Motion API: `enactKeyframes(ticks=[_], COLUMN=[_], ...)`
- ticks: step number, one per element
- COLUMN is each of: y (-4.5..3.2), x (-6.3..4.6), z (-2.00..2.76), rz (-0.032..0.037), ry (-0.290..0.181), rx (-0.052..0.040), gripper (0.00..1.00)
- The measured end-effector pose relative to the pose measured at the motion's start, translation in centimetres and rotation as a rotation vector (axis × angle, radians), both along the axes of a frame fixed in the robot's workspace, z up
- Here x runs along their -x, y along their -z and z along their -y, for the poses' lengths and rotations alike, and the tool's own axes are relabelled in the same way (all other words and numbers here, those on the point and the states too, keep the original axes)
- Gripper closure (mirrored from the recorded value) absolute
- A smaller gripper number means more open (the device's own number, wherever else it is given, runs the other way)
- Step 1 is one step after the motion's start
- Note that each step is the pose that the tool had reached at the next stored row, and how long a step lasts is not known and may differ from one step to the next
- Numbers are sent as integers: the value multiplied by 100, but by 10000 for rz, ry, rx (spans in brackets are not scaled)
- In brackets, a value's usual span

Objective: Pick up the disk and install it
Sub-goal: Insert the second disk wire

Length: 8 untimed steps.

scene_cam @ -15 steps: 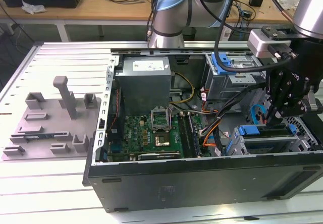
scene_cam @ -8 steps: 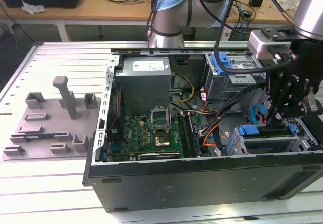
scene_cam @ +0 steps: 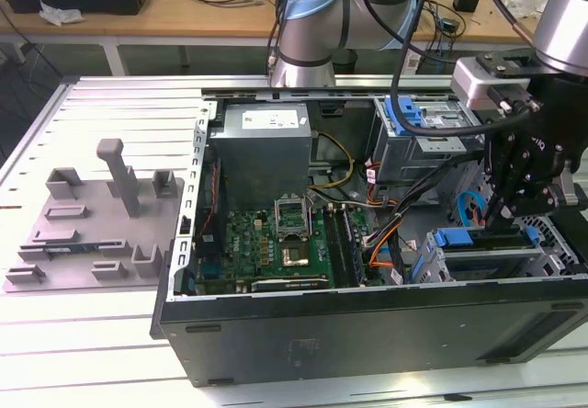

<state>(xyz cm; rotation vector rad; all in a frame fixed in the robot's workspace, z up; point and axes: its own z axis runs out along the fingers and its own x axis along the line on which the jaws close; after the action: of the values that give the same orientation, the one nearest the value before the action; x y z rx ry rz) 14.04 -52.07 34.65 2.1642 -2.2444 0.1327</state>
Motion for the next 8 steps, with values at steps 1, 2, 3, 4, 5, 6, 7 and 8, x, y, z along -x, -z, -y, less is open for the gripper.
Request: enactKeyframes(ticks=[1,2,3,4,5,6,7,8], y=[3,6,9,12,17,20,23,27], x=[0,0,0,0,0,0,0,0], z=[0,0,0,0,0,0,0,0], rz=[0,0,0,0,0,0,0,0], ry=[0,0,0,0,-1,0,0,-1], rx=[0,0,0,0,0,0,0,1], gripper=[84,84,84,84,84,84,84,84])
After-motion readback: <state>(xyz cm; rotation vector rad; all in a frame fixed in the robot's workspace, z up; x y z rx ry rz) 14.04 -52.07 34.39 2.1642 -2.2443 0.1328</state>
